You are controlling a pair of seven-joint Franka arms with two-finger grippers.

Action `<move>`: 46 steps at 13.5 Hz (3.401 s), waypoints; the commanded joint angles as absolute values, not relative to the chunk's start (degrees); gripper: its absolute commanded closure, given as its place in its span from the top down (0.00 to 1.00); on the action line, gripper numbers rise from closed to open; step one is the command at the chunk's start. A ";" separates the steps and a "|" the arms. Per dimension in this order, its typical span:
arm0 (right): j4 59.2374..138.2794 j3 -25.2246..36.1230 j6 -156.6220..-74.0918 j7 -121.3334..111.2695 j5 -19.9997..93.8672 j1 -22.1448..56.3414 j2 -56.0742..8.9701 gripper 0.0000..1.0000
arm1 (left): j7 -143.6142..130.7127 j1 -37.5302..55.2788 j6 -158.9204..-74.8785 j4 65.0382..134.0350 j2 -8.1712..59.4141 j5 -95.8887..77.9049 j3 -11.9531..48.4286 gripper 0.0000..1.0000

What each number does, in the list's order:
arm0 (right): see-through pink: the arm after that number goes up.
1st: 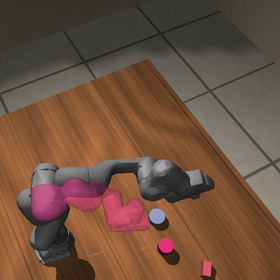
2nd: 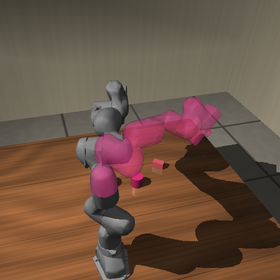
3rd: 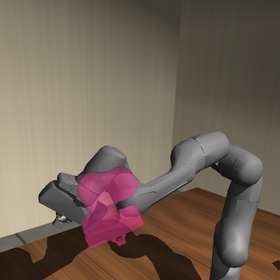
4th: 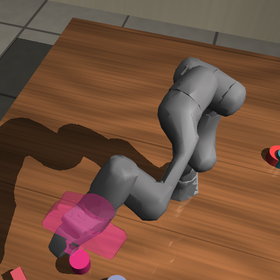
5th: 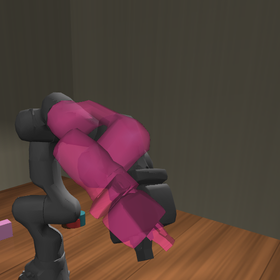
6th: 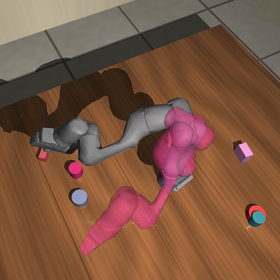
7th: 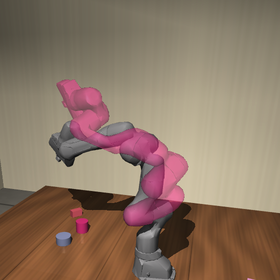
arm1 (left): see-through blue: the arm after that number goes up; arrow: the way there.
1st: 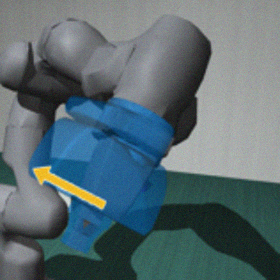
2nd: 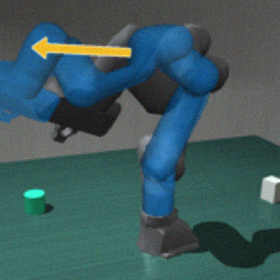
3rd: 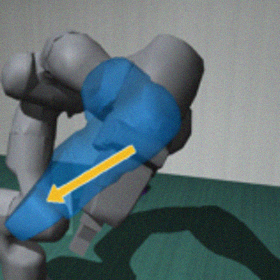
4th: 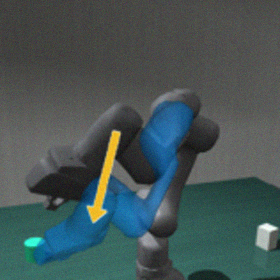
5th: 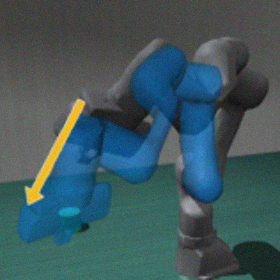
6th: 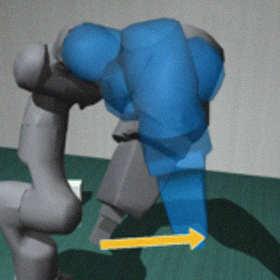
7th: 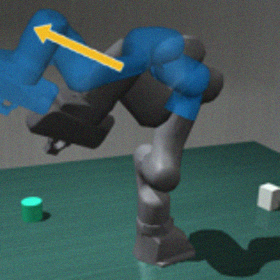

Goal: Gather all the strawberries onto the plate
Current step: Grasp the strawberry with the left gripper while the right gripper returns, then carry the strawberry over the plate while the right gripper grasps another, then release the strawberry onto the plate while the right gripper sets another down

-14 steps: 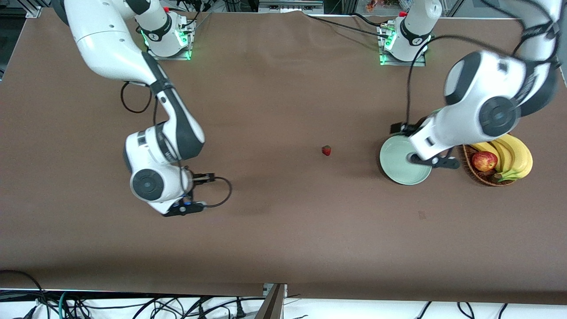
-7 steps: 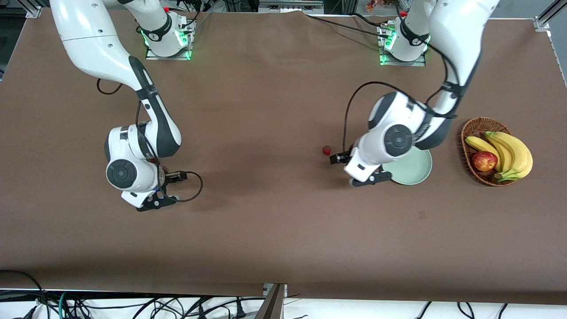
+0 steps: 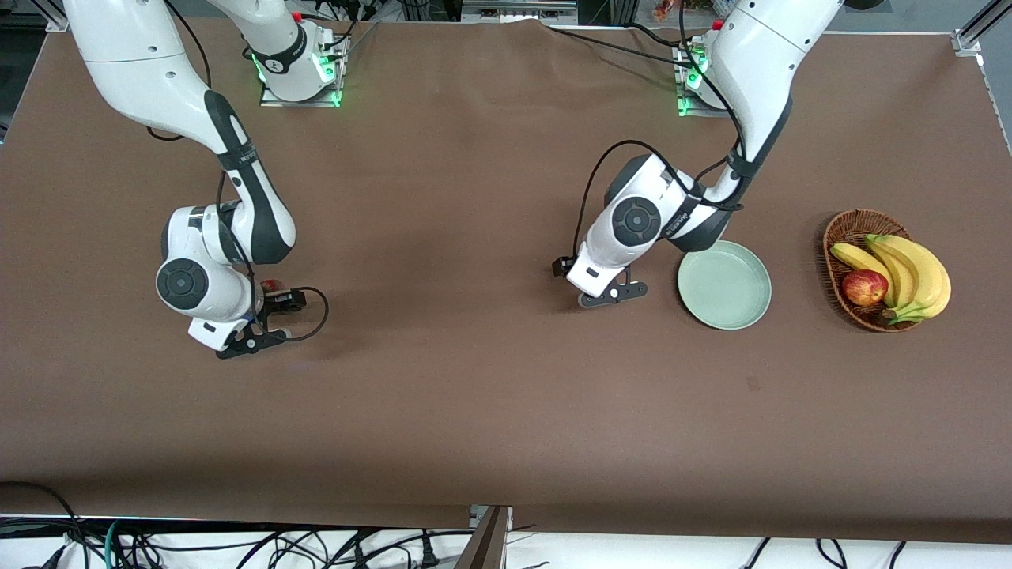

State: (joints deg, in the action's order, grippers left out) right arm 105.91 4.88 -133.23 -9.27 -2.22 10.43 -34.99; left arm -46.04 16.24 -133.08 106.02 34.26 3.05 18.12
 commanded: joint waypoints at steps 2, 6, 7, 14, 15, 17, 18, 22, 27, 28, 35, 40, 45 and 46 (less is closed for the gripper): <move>110.04 4.39 -136.05 -10.11 -0.97 10.28 -32.70 0.95 | -47.20 17.22 -133.86 106.96 34.63 5.89 17.58 1.00; 110.04 4.13 -135.53 -9.84 -0.97 10.37 -32.43 0.29 | -47.72 17.31 -137.02 106.96 36.65 8.17 17.58 0.78; 110.04 4.04 -135.44 -9.84 -0.97 10.37 -32.08 0.17 | -48.25 17.40 -137.11 106.96 36.74 8.17 17.58 0.63; 106.70 -5.25 -133.16 4.43 -1.05 10.99 -30.67 0.00 | -48.43 16.88 -135.10 106.79 33.86 8.17 17.58 0.12; 106.70 -8.14 -133.15 11.09 -1.14 11.25 -30.67 0.00 | -47.47 16.00 -130.91 105.92 32.01 8.17 17.49 0.12; 106.00 -11.33 -134.12 23.06 -1.06 13.87 -31.29 0.00 | -42.65 13.11 -121.24 103.46 29.72 8.26 17.49 0.12; 104.52 -11.77 -134.30 28.77 -1.05 16.50 -32.42 0.00 | -40.02 11.79 -118.68 103.36 28.66 8.17 17.32 0.13; 90.13 -11.95 -134.38 53.03 -0.88 29.68 -41.02 0.00 | -20.44 1.08 -114.43 103.62 24.79 8.17 17.75 0.13; 73.58 -11.87 -139.19 65.12 -0.88 39.98 -52.71 0.00 | -1.34 -7.98 -115.13 105.37 25.49 8.17 17.75 0.17; 73.04 -11.87 -142.18 65.74 -0.97 40.77 -53.87 0.00 | -0.10 -8.96 -115.66 105.73 26.10 8.17 17.75 0.18; 72.95 -11.43 -147.05 64.43 -1.58 41.67 -55.38 1.00 | 1.05 -11.95 -128.67 115.22 26.54 8.17 17.84 0.21; 73.57 -11.52 -117.06 36.80 -1.41 29.21 -46.33 1.00 | 0.70 -11.95 -128.15 114.88 26.46 7.56 17.93 1.00; 75.92 -4.86 -101.87 13.33 -1.94 19.17 -43.16 1.00 | -5.85 -11.43 -124.81 113.04 24.26 3.17 23.89 1.00; 78.29 -1.88 -102.56 9.79 -1.85 18.90 -41.85 1.00 | -10.15 -11.34 -123.76 111.90 24.43 3.08 26.17 1.00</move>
State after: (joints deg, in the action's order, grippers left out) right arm 72.94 -5.72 -102.53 16.63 -1.84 19.11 -45.13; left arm -4.36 -11.23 -126.59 113.42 26.02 4.25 22.41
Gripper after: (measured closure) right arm 0.000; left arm 0.000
